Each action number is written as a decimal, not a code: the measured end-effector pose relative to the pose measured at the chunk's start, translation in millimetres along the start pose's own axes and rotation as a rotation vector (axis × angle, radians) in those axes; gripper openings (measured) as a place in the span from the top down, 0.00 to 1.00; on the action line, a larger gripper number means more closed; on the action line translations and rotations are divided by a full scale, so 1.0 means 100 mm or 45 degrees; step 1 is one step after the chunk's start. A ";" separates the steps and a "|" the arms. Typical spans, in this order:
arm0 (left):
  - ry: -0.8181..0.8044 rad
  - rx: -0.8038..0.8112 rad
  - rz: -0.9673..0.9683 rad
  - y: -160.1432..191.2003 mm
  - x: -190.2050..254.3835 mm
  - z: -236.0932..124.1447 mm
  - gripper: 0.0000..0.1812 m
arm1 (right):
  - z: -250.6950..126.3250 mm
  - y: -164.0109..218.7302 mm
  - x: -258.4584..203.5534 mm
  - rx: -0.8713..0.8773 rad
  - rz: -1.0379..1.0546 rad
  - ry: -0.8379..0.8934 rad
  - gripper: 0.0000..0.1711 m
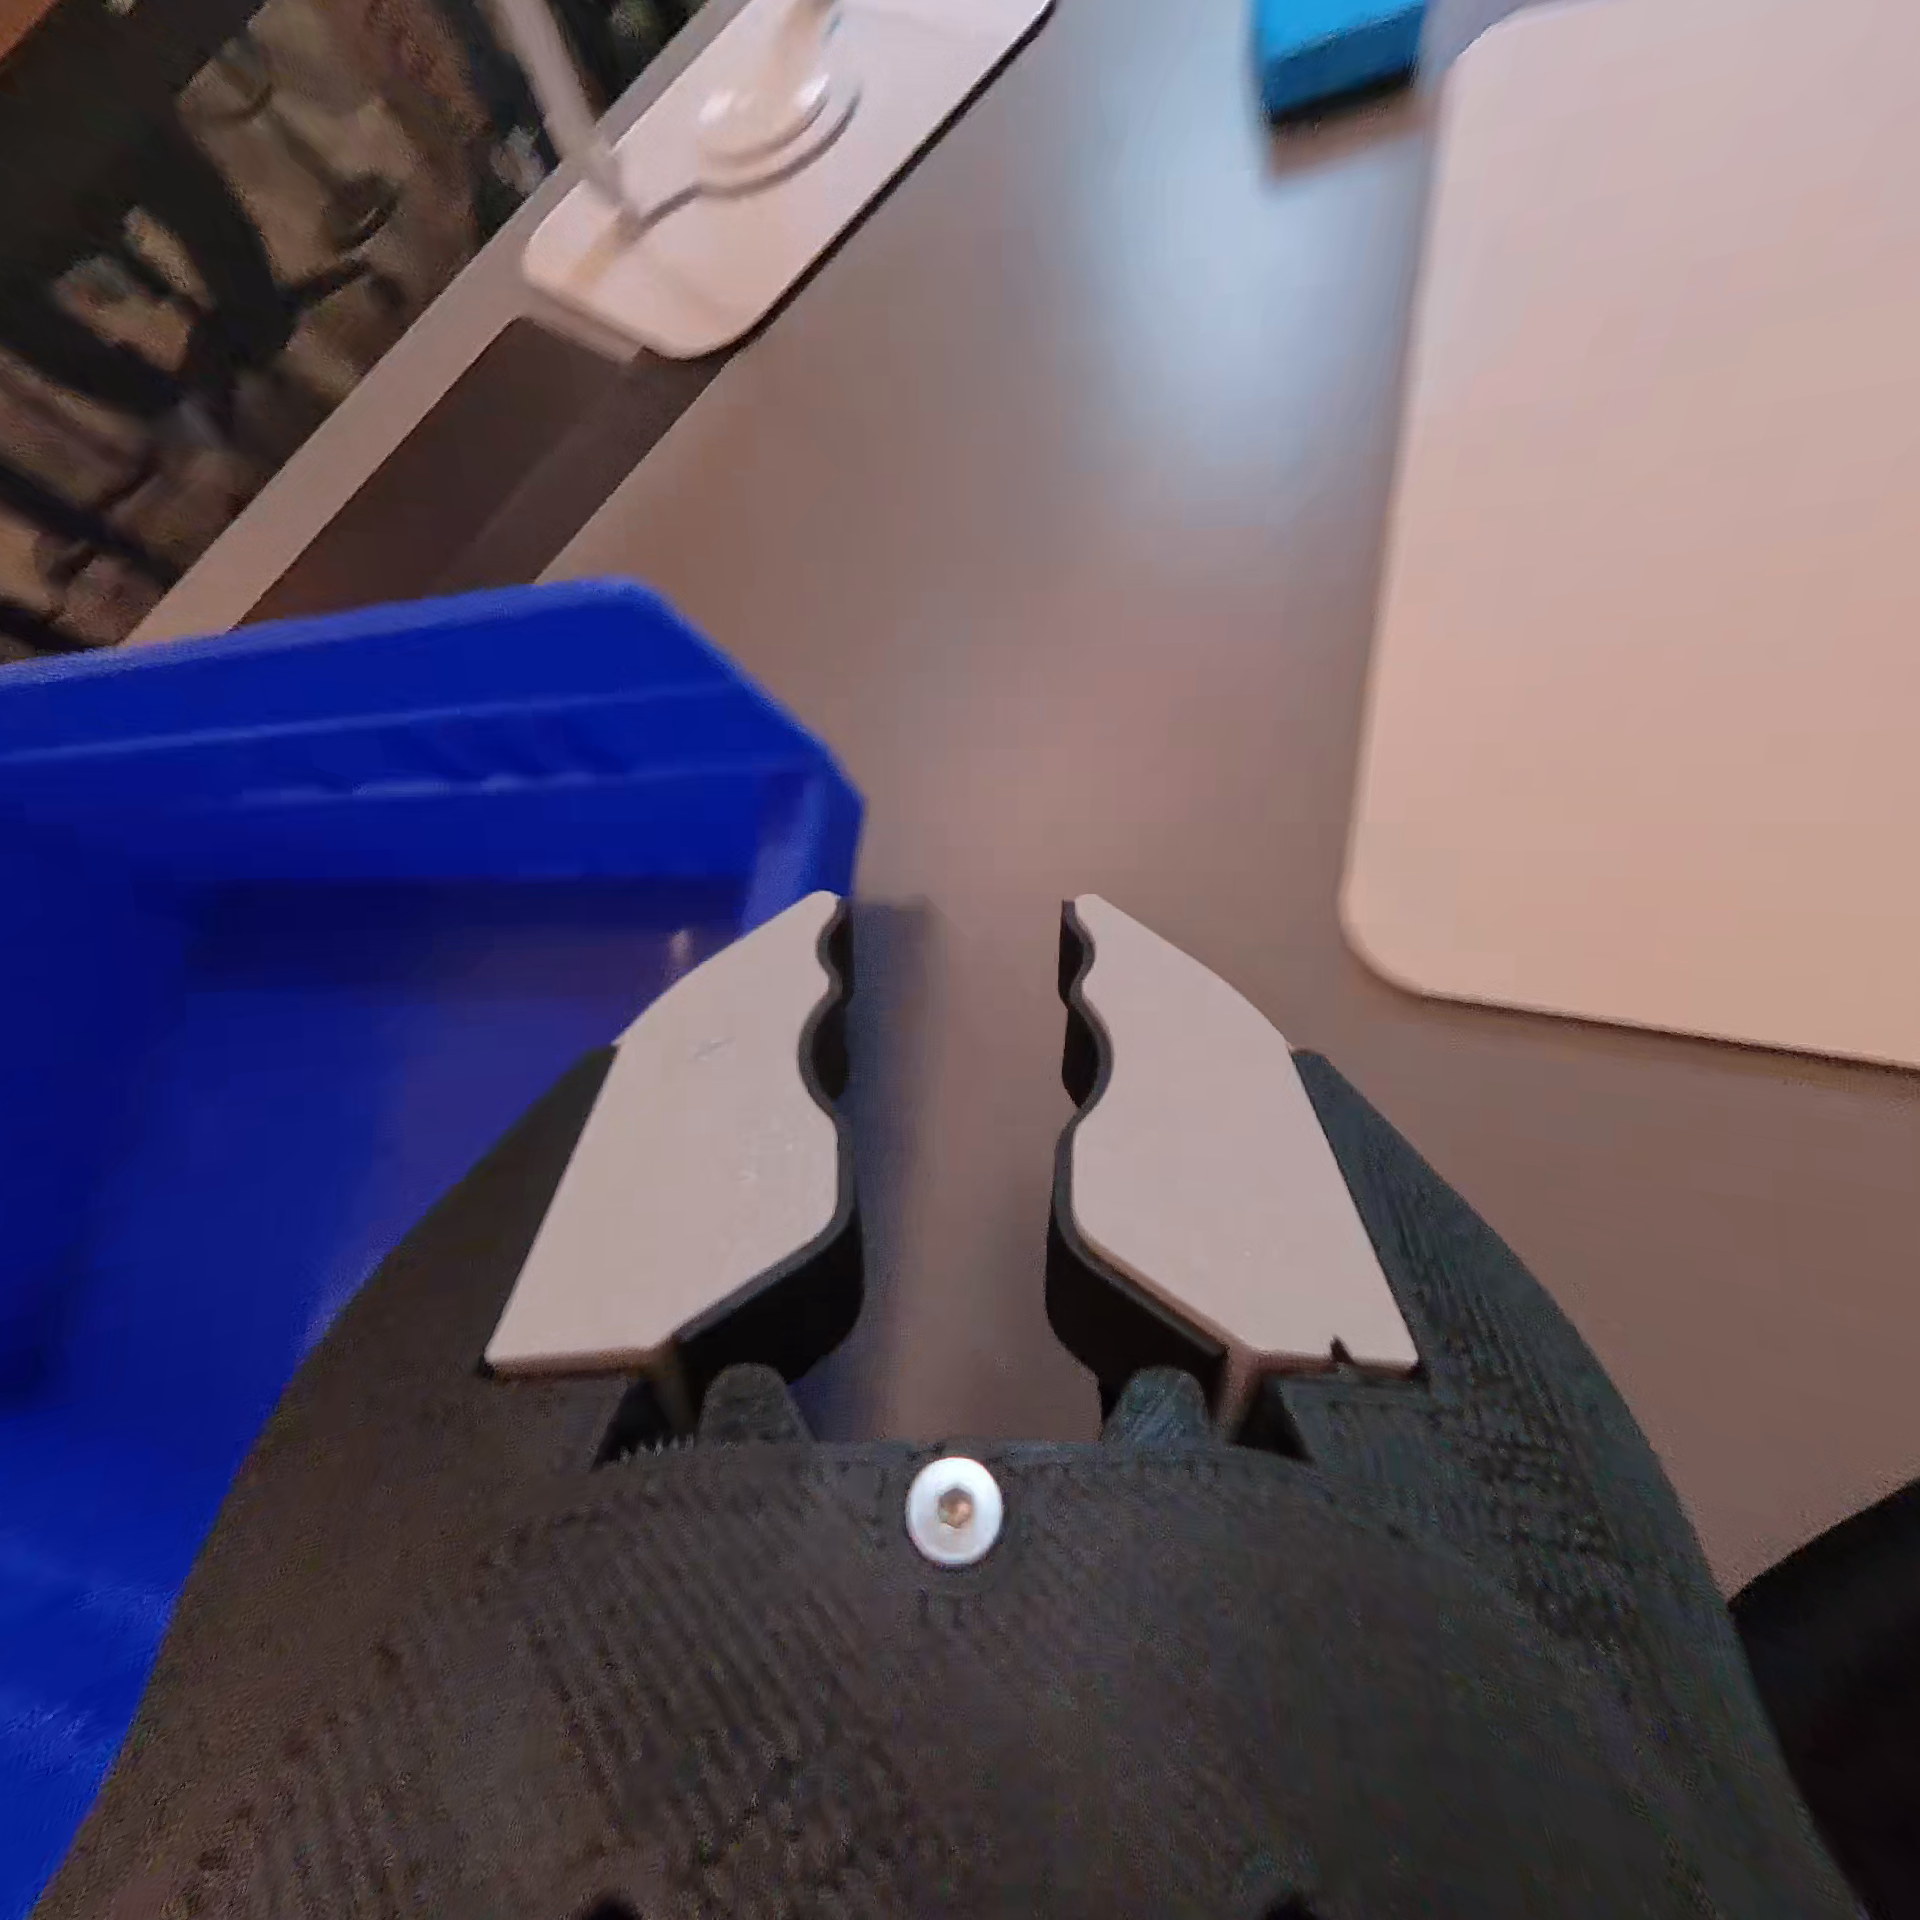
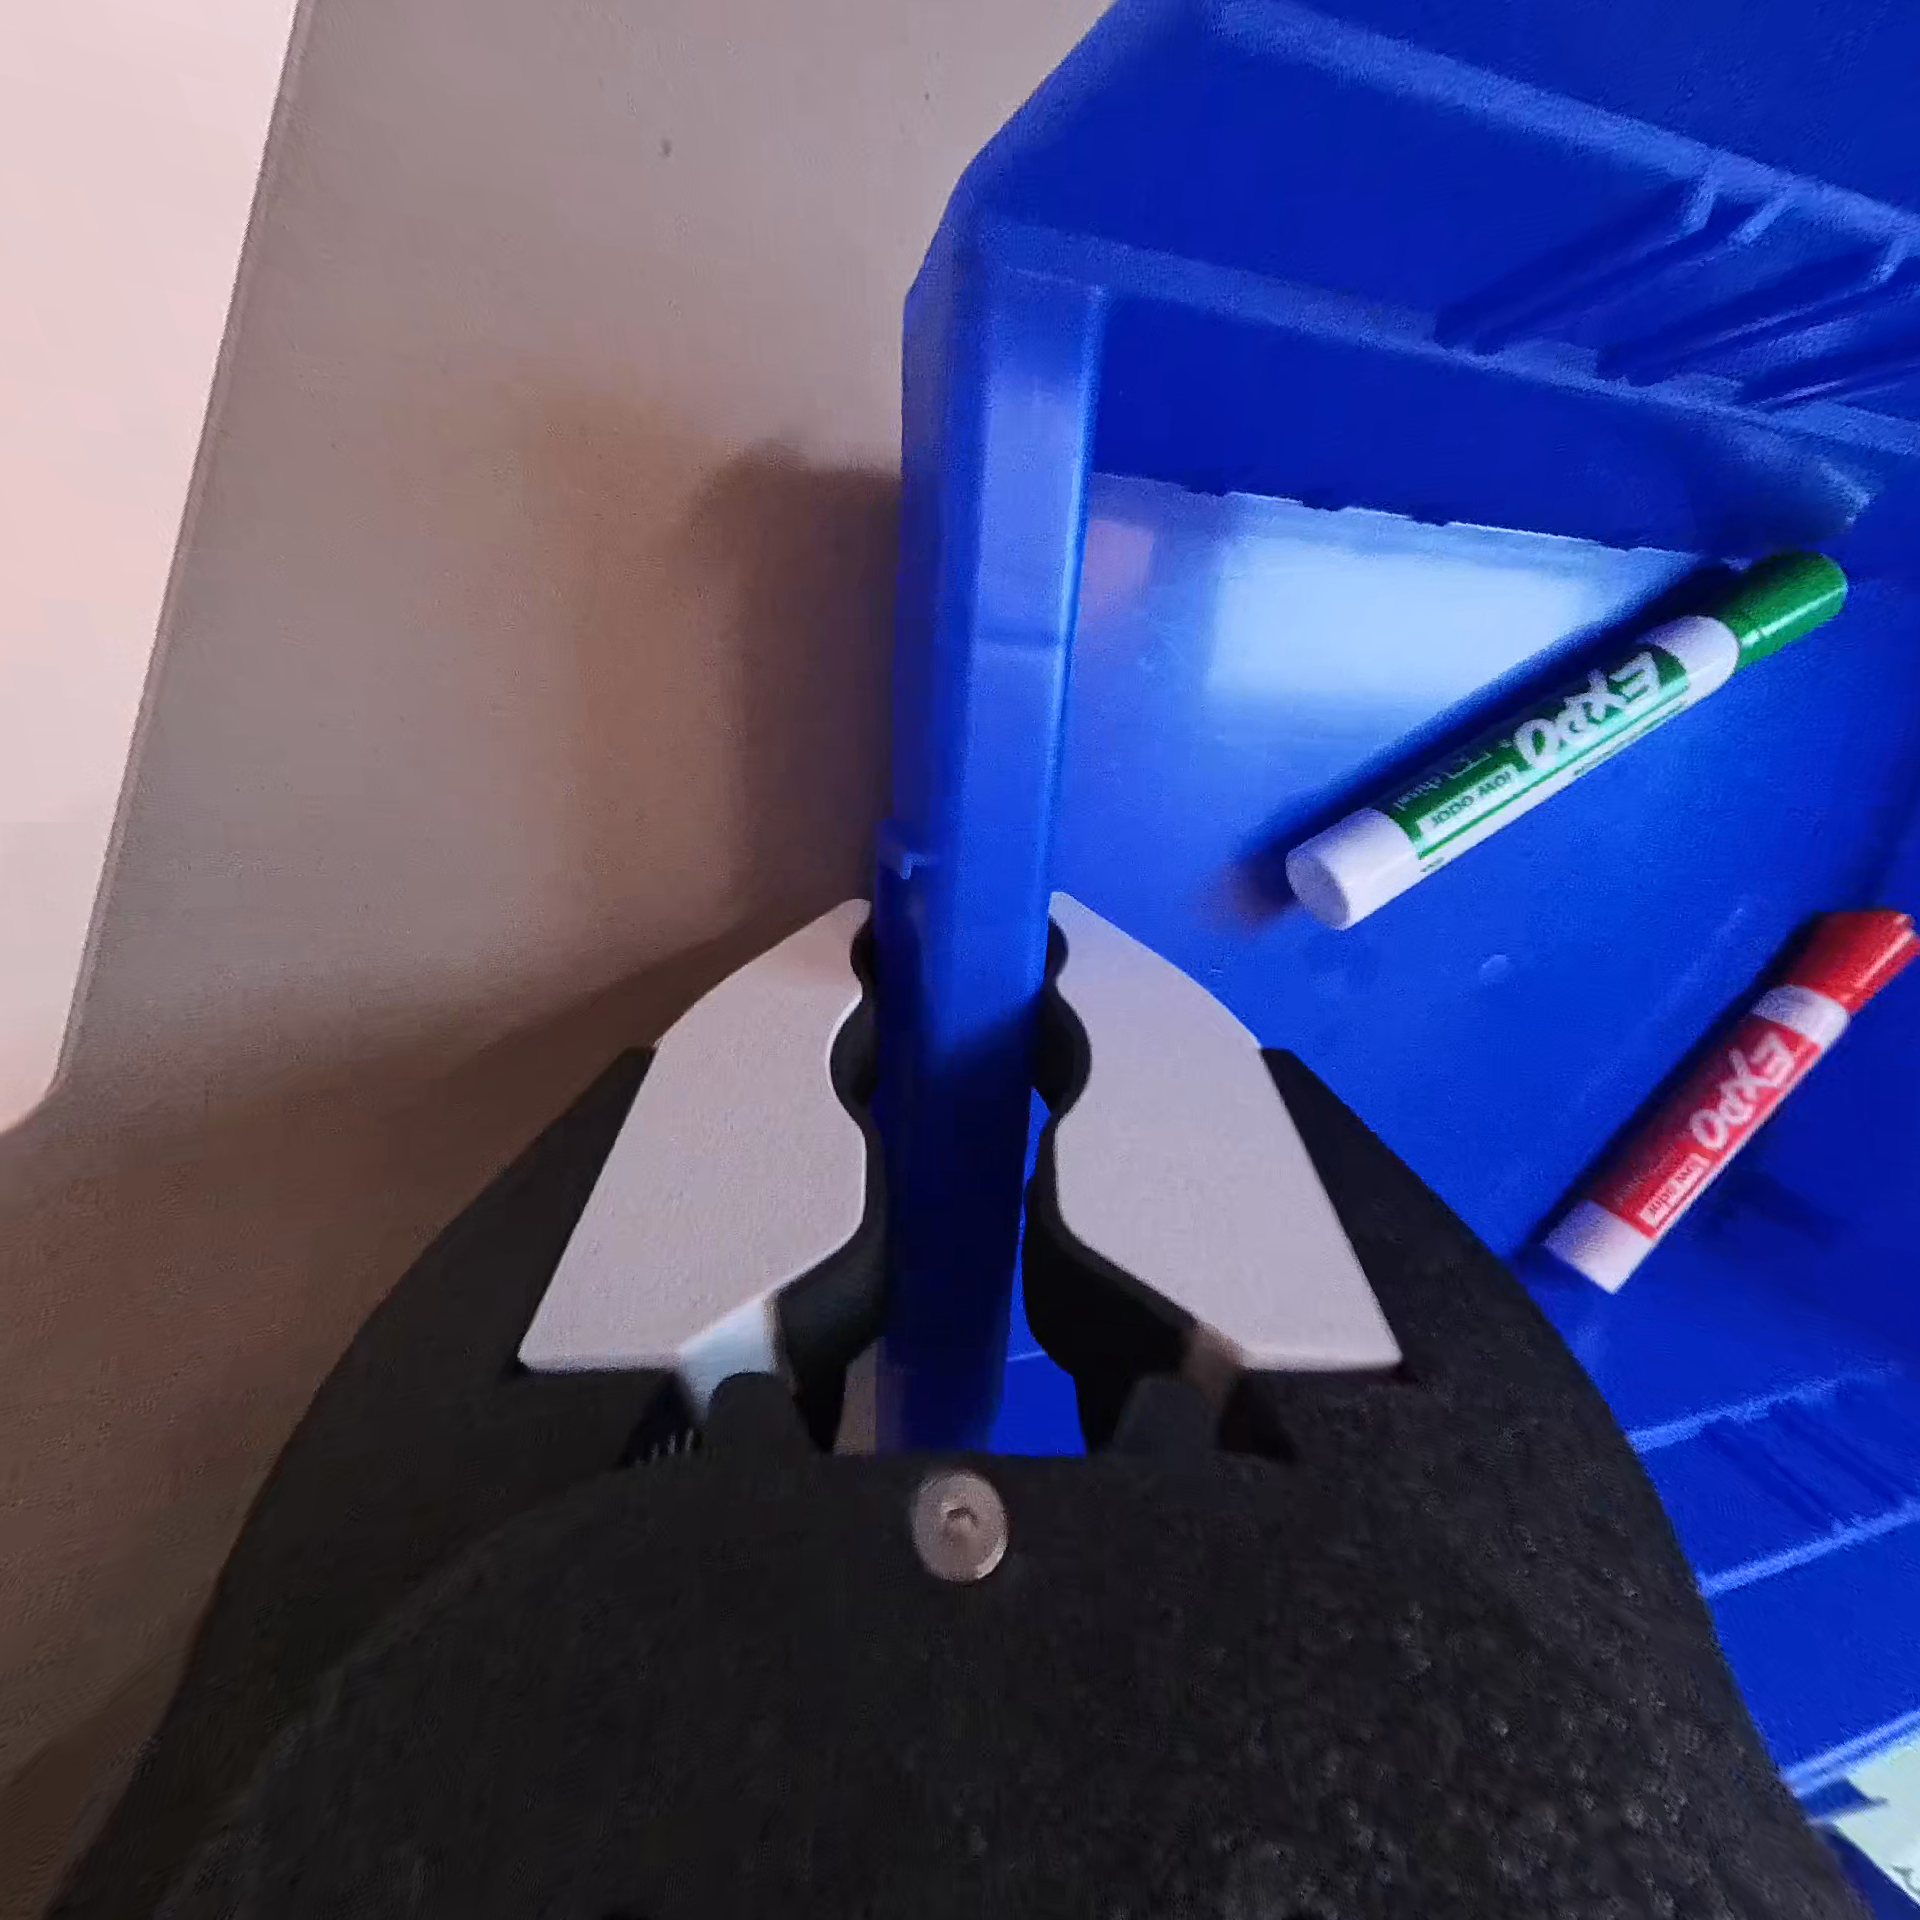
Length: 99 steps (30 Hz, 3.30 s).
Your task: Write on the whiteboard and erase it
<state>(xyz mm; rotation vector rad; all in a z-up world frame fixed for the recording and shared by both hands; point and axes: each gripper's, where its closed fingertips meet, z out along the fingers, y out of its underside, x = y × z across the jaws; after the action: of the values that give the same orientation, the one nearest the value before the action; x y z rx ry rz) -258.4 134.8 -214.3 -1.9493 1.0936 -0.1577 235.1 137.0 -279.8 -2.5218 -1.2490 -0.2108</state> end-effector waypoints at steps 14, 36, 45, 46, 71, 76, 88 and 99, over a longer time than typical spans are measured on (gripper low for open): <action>-0.161 -0.781 0.274 0.84 -0.53 0.19 0.83 | -0.81 0.69 -0.90 0.104 -0.188 0.122 0.84; -0.624 -0.445 0.519 0.14 -0.37 -1.19 0.83 | -0.69 -1.82 -3.22 0.518 -1.387 -0.005 0.83; -0.718 -0.394 0.475 -0.10 -0.49 -1.47 0.83 | -0.68 -3.66 -3.28 1.160 -1.472 0.516 0.77; -0.718 -0.395 0.479 -0.11 -0.49 -1.47 0.83 | -0.74 -3.74 -3.25 1.250 -1.451 0.565 0.80; -0.035 0.171 1.070 -1.60 1.84 -0.35 0.83 | -1.76 -1.35 -0.88 1.446 -0.069 0.171 0.77; 0.226 0.183 1.196 -1.75 2.56 0.37 0.83 | -2.15 -0.66 -0.29 1.501 0.174 0.364 0.77; 0.372 0.245 1.394 -2.08 3.30 1.68 0.78 | -1.99 -0.14 -0.81 1.149 -0.022 0.201 0.67; 0.475 0.283 0.802 -1.66 2.24 0.58 0.77 | -1.22 -0.28 -1.35 0.709 -0.120 0.096 0.66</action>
<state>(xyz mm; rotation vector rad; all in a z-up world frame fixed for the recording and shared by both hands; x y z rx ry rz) 10.5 43.7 -191.2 -1.3305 1.7992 -0.2876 132.1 9.7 -196.0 -1.9655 -1.1965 0.0226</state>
